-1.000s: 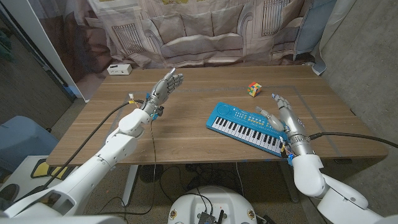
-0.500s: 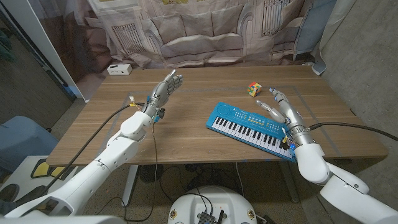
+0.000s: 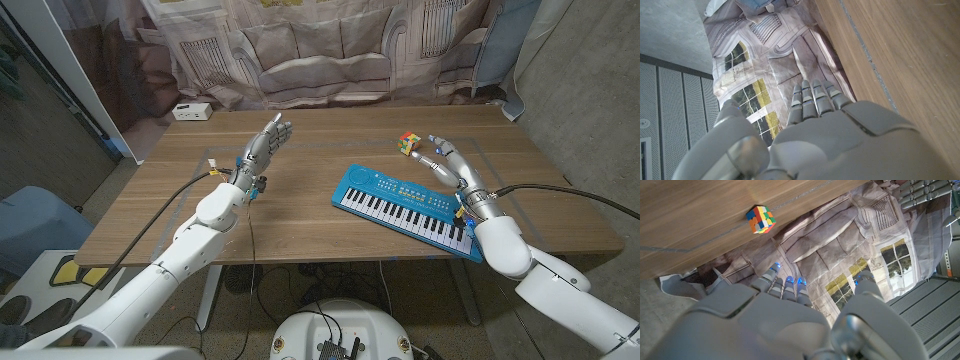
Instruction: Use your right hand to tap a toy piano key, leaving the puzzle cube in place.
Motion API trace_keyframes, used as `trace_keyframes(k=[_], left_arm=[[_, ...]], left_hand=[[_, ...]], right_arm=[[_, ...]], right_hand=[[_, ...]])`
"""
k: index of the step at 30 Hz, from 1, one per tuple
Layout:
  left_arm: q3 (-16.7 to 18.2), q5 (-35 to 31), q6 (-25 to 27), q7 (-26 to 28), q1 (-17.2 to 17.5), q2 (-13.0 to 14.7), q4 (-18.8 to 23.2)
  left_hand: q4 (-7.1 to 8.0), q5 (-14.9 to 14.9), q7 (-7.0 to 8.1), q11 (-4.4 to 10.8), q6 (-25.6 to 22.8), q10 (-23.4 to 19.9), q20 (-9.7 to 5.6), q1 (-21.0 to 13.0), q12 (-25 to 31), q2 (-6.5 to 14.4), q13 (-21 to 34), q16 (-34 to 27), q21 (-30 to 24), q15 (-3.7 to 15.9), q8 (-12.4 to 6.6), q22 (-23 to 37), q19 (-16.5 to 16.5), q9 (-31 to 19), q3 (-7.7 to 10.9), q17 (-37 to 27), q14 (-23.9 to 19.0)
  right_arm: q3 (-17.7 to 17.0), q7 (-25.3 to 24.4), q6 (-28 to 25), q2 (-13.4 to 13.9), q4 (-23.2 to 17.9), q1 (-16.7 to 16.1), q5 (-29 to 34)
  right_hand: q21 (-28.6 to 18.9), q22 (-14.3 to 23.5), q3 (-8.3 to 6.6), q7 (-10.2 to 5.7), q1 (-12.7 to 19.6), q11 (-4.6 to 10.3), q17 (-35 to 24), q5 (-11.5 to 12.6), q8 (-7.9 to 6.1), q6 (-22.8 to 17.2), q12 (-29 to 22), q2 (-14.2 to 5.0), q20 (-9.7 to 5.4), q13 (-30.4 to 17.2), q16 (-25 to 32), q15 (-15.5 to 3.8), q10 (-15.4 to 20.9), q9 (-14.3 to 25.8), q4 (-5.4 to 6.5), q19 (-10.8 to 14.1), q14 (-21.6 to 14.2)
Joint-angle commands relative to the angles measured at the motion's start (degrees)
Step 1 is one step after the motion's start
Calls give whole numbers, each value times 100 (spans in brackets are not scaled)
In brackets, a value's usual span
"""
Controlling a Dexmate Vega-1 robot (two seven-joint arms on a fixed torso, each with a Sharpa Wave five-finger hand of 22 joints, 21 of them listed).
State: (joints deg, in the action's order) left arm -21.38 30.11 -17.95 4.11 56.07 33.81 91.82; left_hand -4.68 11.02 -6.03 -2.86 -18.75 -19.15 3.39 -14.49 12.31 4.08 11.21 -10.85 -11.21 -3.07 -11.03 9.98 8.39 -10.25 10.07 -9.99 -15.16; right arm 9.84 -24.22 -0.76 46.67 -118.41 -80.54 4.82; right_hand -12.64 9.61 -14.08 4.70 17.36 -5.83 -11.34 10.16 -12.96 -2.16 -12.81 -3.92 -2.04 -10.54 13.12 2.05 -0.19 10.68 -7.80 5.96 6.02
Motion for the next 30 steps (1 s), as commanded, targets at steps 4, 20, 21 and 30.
trace_keyframes(k=[4,20,21,30], left_arm=[[25,-101,-1,245,123,-63,117],[66,-98,-25,408,171,-166,72],[62,-100,-21,411,163,-172,67],[-8,-55,-42,245,17,-227,-78]], left_hand=[[-29,-19,14,16,-25,-58,-14,18,3,22,17,-7,-22,2,-1,19,47,-12,14,-26,-36],[-42,-19,70,65,-103,-154,-4,20,31,12,18,-28,-43,55,-20,18,137,-14,11,-25,-127],[-43,-19,68,63,-105,-150,-3,20,30,11,18,-27,-45,54,-20,18,141,-14,11,-25,-128],[-48,-19,63,81,-121,-175,-5,20,35,9,18,-27,-42,62,-20,18,150,-15,10,-25,-147]], right_arm=[[186,402,682,-160,652,619,-497],[591,955,1579,-478,1639,1430,-1189],[611,994,1636,-497,1697,1473,-1238],[720,1466,1919,-674,2032,1727,-2012]], right_hand=[[25,10,12,-21,-23,-19,-11,-10,55,48,23,29,-96,-17,-8,-7,6,4,-9,111,0],[33,7,9,43,7,-52,-3,-6,107,105,62,26,-88,-15,-29,39,-24,1,-23,191,-25],[35,7,10,52,9,-54,-3,-5,103,90,64,27,-85,-15,-29,42,-23,1,-24,193,-32],[38,6,25,56,5,-69,-5,-9,79,-30,41,43,-81,-13,-11,45,94,0,-23,268,-135]])
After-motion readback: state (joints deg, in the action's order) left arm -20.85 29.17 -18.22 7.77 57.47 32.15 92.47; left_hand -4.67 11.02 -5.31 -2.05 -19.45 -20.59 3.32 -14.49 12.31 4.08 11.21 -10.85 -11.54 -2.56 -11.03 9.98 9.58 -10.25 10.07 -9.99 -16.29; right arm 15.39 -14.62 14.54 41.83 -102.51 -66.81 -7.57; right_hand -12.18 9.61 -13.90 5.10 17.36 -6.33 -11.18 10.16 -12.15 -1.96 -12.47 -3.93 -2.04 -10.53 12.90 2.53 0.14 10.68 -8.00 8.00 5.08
